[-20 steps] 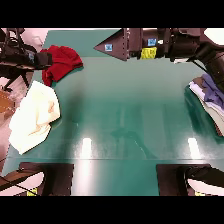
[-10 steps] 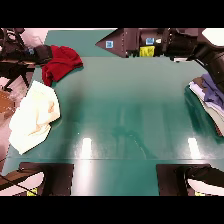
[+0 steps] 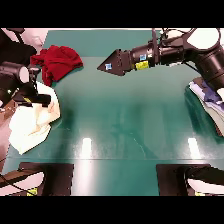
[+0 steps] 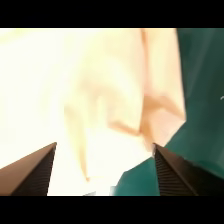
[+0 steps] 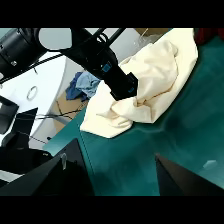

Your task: Fold the shirts.

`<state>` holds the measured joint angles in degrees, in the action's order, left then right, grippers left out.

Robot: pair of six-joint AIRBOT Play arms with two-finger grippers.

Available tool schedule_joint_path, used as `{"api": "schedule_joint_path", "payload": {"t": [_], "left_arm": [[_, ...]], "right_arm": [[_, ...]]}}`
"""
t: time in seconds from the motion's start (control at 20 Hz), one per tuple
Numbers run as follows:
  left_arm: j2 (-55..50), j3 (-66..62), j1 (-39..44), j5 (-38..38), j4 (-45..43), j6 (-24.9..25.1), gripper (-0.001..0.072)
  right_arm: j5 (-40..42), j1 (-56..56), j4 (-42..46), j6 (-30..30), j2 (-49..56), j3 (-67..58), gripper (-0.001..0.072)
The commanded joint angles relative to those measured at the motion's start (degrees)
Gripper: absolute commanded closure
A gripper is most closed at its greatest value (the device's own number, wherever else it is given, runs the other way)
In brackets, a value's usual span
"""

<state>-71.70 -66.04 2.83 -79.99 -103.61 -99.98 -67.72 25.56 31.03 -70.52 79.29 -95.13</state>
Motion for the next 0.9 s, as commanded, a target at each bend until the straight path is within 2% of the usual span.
{"api": "schedule_joint_path", "payload": {"t": [0.0,0.1,0.3,0.35,0.4,0.45,0.55,0.65,0.75,0.85], "left_arm": [[-1.0,4.4,0.0,5.8,-0.3,-0.1,-0.0013],[-2.4,4.7,0.1,8.9,3.9,0.0,-0.0013],[-8.1,4.7,0.0,9.2,4.6,-0.1,-0.0013],[-9.2,4.7,0.0,8.9,6.4,0.0,0.0125],[-9.9,4.7,0.0,9.0,9.6,1.6,0.0555],[-9.8,4.5,0.1,9.3,14.1,4.8,0.0682],[-9.4,2.3,0.1,9.2,24.5,7.5,0.0683],[-8.1,-1.6,1.3,8.9,39.3,11.1,0.0683],[-7.2,-7.0,6.4,10.4,56.0,15.6,0.0684],[-7.8,-14.1,15.8,15.6,67.5,18.9,0.0685]], "right_arm": [[-1.4,0.1,0.5,-0.1,0.4,0.0,0.0086],[-1.2,0.4,0.5,-0.1,0.4,0.0,0.0086],[-0.9,0.4,0.5,-0.2,0.4,0.0,0.0086],[-1.0,0.3,0.5,-0.2,0.4,0.0,0.0086],[-1.4,0.2,0.5,-0.2,0.4,0.0,0.0086],[-1.9,0.0,0.4,-0.2,0.4,0.0,0.0086],[-3.7,-1.0,0.4,-0.2,0.3,0.0,0.0091],[-6.2,-3.1,0.2,-0.2,0.1,0.0,0.0103],[-7.8,-6.5,0.2,-0.3,-1.3,0.0,0.0105],[-7.8,-12.0,0.2,-0.6,-3.7,0.0,0.0104]]}}
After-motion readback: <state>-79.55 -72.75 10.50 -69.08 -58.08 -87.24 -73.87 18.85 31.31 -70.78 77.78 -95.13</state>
